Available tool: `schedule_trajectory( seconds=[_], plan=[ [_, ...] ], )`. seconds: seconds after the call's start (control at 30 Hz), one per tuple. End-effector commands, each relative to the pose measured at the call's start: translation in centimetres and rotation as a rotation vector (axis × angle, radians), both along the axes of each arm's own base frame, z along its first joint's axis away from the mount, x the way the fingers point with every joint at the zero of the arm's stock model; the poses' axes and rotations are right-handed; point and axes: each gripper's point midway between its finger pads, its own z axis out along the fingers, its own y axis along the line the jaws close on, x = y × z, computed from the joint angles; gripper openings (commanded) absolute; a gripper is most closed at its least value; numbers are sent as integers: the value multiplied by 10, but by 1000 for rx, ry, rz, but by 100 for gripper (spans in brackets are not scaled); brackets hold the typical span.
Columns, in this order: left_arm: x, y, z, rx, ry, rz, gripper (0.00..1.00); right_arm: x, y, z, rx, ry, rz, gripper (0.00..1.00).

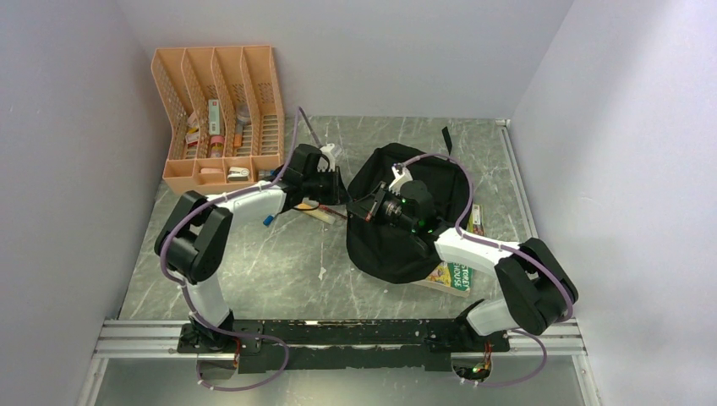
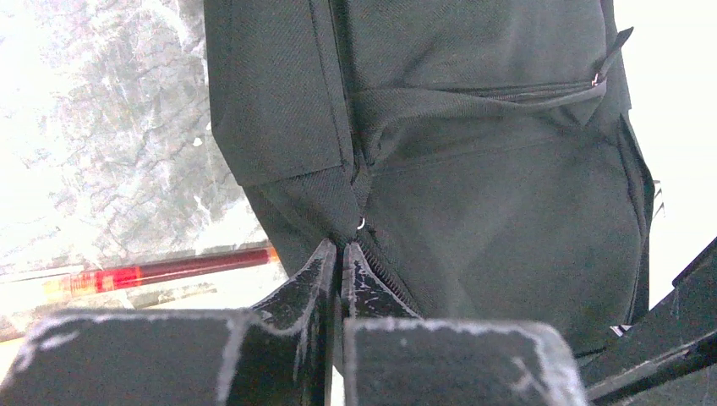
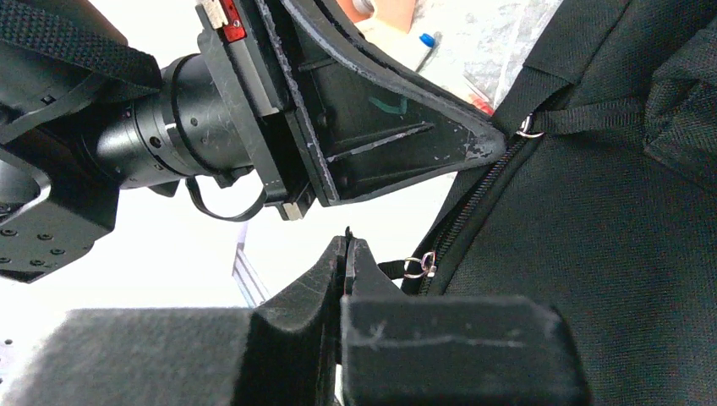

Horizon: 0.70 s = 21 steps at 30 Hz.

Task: Pack the student bag
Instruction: Unzip the student bag at the center of the board.

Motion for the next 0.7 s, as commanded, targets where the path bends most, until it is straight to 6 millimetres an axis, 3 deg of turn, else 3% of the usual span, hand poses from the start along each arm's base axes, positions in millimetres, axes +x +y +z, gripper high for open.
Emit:
schedule_trajectory(
  seconds=[0.0,0.27,0.67],
  plan=[
    [11,-13,16,-49,-53,-27,5,-6,8,24,6,-104,77,0],
    [30,-18,18,-36,-70,-25,5,-32,17,24,-5,-147,255,0],
    [67,-20,17,-35,-97,10,5,-65,2,12,-73,-130,342,0]
  ],
)
